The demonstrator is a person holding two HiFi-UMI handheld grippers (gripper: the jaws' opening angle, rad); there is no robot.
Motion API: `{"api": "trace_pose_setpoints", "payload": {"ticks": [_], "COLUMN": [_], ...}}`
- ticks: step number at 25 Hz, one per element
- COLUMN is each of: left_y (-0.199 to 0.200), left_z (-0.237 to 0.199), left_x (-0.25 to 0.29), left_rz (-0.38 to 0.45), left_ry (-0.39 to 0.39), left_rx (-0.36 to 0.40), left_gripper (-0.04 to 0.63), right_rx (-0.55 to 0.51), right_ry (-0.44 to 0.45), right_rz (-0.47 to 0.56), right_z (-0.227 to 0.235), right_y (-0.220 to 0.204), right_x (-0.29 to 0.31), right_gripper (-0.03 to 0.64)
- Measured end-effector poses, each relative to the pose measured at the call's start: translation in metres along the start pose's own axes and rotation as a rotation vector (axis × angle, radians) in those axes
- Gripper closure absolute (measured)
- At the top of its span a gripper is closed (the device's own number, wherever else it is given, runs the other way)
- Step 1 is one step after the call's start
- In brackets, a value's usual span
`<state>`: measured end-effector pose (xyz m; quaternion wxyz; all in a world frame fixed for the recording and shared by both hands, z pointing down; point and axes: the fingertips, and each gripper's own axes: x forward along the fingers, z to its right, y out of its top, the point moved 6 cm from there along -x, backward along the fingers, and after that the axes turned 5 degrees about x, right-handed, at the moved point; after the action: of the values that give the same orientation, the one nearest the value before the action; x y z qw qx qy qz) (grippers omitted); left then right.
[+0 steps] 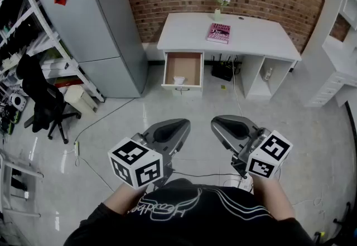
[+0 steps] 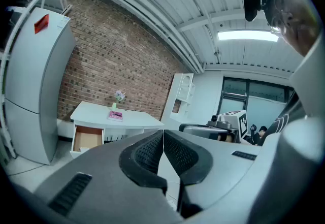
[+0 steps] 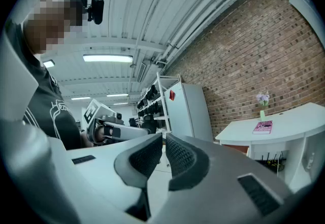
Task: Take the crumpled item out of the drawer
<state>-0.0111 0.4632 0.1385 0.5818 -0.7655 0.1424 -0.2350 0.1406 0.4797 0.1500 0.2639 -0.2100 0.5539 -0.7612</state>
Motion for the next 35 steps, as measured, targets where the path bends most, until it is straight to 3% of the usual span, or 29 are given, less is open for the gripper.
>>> {"api": "trace_pose_setpoints", "payload": {"ticks": [13,20,26,35], "left_y": [-0.008,-0.014,-0.014,0.000], "left_z": [-0.039,-0.097,-0.180,-0.360], "left_x": [0.011,0.056,0.123,0.228], "left_rz": [0.011,-0.006,-0.056,-0.112], "left_ry": [-0.012,-0.021,-0.019,0.000], "left_rx": [-0.050,-0.084,-0.120,-0.194], "left_gripper": [0.572,0.572,0.572,0.572], "right_rx": [0.038,0.015,0.038,0.069], "right_ry": [-0.023,-0.033,-0.033,-0.018], "right_rz": [-0.015,-0.041,-0.074,-0.136], "right_z": [0.023,0.080,0.168,0.330], "right_y": [-0.003,-0.006,-0.008,-0.001], "right_x": [0.022,0.059,0.115,0.249], "right_gripper": [0.563,0.563,0.563,0.561]}}
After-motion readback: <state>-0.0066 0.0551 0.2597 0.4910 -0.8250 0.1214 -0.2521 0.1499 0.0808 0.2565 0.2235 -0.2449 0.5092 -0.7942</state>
